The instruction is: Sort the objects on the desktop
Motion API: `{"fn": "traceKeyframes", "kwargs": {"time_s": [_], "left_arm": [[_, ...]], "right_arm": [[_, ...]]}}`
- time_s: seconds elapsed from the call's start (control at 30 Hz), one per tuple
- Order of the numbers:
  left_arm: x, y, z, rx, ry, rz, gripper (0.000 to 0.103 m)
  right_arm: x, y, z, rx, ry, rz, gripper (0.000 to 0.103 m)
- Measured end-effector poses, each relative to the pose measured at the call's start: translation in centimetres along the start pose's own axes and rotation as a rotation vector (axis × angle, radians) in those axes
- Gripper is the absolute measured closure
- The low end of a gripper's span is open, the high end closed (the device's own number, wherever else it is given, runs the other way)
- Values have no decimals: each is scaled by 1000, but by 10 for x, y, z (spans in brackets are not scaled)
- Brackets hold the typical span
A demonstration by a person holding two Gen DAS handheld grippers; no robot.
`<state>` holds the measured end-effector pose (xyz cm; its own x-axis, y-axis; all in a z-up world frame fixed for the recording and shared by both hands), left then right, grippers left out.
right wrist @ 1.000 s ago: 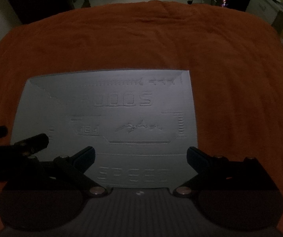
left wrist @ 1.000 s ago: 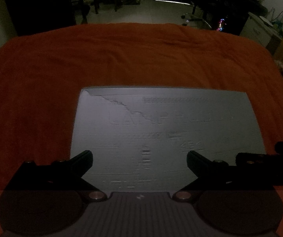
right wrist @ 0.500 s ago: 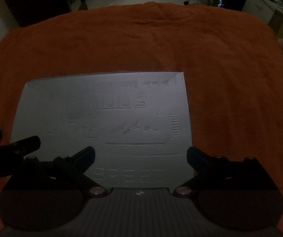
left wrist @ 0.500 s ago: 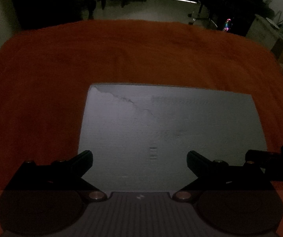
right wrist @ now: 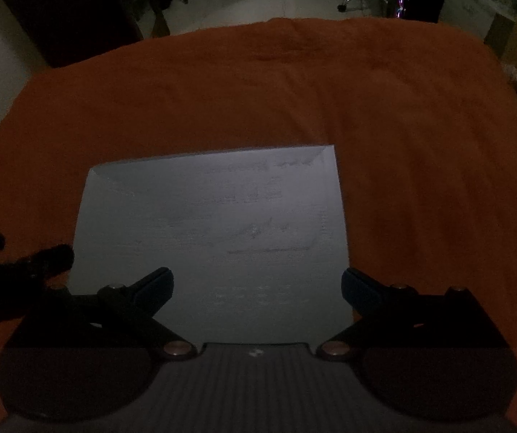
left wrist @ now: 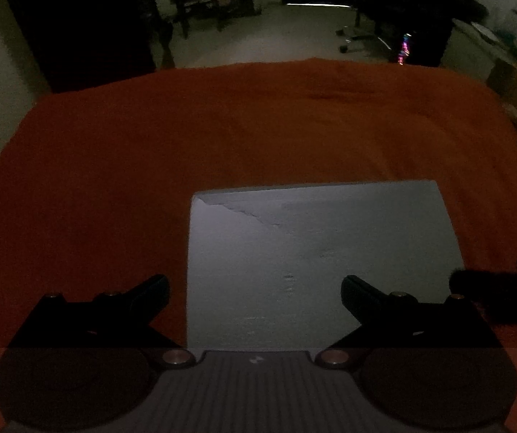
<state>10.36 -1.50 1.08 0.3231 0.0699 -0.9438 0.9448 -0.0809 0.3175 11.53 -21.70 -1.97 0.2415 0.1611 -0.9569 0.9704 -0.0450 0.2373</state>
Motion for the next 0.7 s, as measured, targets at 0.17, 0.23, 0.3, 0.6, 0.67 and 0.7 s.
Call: {"fn": "traceKeyframes", "kwargs": {"time_s": [0.17,0.23,0.3,0.6,0.67,0.7], "left_arm": [[-7,-3,5,-2,-10,-51,0],[-10,-2,6,0,-15,-72,0],[-16,-2,7,2,-18,-76,0],[-45,-8,2,-24,-28,-17,0],[-47,-8,1,-32,-32,-5,0],[-49,-8,1,-35,-34,1,0]], "right_arm": [[-5,3,4,22,-5,-29,1],[-10,5,4,23,-13,-41,1],[-17,5,4,26,-17,-52,1],[-44,-6,-1,15,-7,-40,1],[-48,-9,-3,12,-7,-29,1],[-49,-10,-4,13,-6,-28,1]]}}
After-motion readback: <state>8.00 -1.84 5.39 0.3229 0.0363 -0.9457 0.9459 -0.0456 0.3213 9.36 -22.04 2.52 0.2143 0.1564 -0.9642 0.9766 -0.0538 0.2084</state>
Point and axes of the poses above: each gripper's, at about its wrist camera, not at the fingertips, and x roughly the way its jaws point, z to its right, y to its top, the point moved 3 cm from there along x, roughly the way its jaws point, and after that the axes turned 9 degrees about -z, right-handed, at the moved point
